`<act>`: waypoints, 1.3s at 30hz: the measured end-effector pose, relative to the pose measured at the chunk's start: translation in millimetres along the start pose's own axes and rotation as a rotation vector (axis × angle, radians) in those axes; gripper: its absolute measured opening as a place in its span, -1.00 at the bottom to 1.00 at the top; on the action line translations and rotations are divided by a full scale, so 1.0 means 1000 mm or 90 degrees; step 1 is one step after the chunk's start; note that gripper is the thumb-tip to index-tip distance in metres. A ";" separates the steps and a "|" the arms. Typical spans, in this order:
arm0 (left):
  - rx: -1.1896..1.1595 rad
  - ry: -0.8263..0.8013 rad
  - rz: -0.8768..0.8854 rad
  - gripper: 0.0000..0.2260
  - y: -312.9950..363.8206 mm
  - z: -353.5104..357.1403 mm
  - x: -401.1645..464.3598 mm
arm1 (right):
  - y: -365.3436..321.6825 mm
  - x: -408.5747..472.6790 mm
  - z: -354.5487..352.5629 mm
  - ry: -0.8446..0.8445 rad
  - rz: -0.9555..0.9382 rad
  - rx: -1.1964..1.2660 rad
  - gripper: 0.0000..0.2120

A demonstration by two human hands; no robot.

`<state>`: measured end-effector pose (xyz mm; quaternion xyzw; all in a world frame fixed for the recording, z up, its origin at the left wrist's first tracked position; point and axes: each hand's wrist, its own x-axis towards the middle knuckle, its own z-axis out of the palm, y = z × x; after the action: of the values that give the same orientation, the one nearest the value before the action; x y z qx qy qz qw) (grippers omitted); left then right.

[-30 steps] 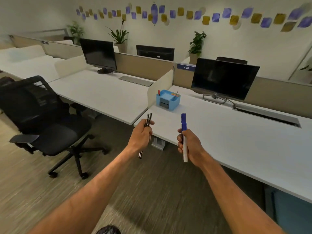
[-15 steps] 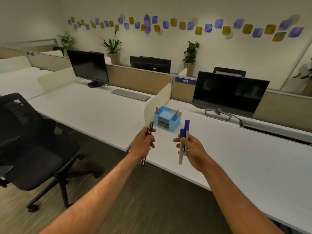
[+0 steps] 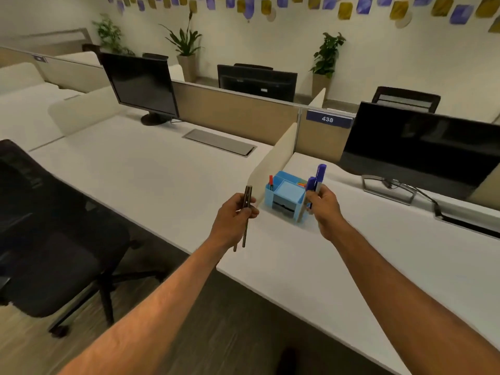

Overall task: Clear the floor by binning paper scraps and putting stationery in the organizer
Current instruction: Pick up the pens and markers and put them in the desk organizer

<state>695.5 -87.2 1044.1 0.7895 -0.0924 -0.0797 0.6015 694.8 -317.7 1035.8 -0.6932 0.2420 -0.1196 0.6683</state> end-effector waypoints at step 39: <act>0.041 0.032 -0.170 -0.75 -0.059 0.040 0.198 | 0.090 0.281 0.109 -0.102 0.057 -0.040 -0.80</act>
<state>881.5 -157.3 973.9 0.8153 0.0264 -0.1363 0.5621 972.7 -361.1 894.1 -0.7096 0.2222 -0.0256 0.6682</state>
